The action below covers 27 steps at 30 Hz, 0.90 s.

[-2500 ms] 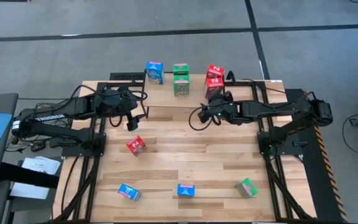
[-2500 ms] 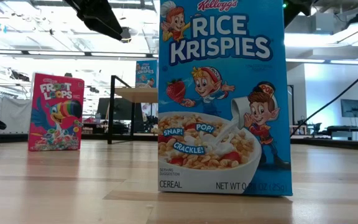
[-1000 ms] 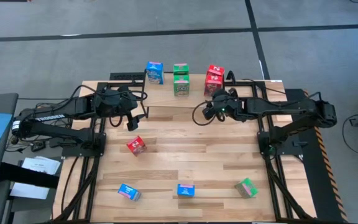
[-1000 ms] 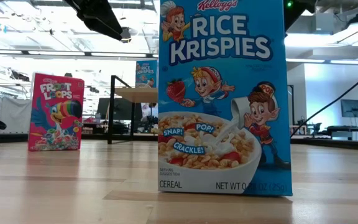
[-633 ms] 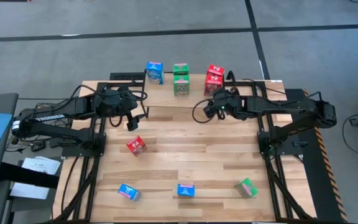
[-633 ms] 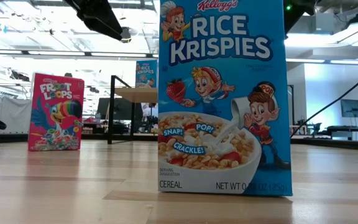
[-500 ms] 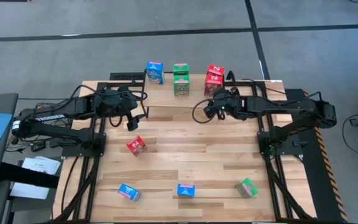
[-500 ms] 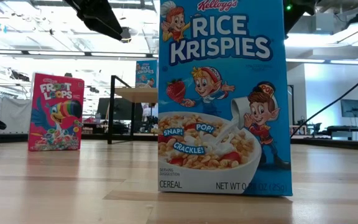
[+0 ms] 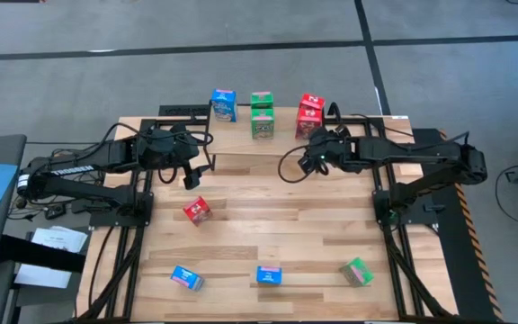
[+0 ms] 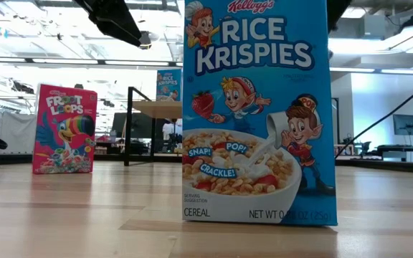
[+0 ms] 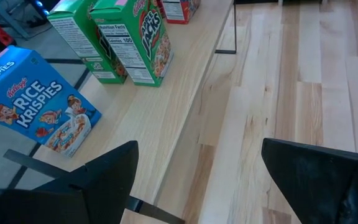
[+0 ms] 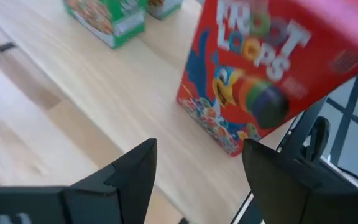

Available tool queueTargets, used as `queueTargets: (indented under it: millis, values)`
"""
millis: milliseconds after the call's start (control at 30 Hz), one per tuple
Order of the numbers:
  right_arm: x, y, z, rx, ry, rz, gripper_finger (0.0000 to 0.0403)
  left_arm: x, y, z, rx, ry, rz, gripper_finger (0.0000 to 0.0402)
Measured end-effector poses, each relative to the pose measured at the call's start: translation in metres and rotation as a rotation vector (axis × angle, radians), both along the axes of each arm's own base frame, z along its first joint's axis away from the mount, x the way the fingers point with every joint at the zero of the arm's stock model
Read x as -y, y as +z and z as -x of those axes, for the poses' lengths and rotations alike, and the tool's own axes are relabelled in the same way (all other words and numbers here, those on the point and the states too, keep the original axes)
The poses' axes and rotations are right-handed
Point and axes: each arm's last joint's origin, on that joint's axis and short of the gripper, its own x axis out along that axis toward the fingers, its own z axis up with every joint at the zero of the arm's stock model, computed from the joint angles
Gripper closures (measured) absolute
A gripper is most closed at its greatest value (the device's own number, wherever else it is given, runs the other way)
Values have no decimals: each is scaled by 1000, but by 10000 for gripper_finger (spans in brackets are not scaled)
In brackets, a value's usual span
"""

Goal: Stack cereal on shelf
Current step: Adjust the red cereal boxes on the shelf

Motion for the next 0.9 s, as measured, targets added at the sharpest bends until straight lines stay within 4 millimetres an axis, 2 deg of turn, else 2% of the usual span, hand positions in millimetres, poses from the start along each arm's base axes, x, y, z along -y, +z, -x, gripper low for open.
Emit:
queueTargets:
  millis: [300,433,700,800,900]
  values:
    - [-14,51,6,4,22,-29,143,0,0,0,-1,-1,-2,70]
    - [-14,74,9,27,28,-16,143,0,0,0,-1,-1,-2,70]
    - [11,111,18,87,-30,48,143,0,0,0,1,1,2,70]
    - [25,117,24,96,-82,61,143,0,0,0,2,2,4,70]
    - [41,116,32,35,-121,80,143,0,0,0,3,2,4,70]
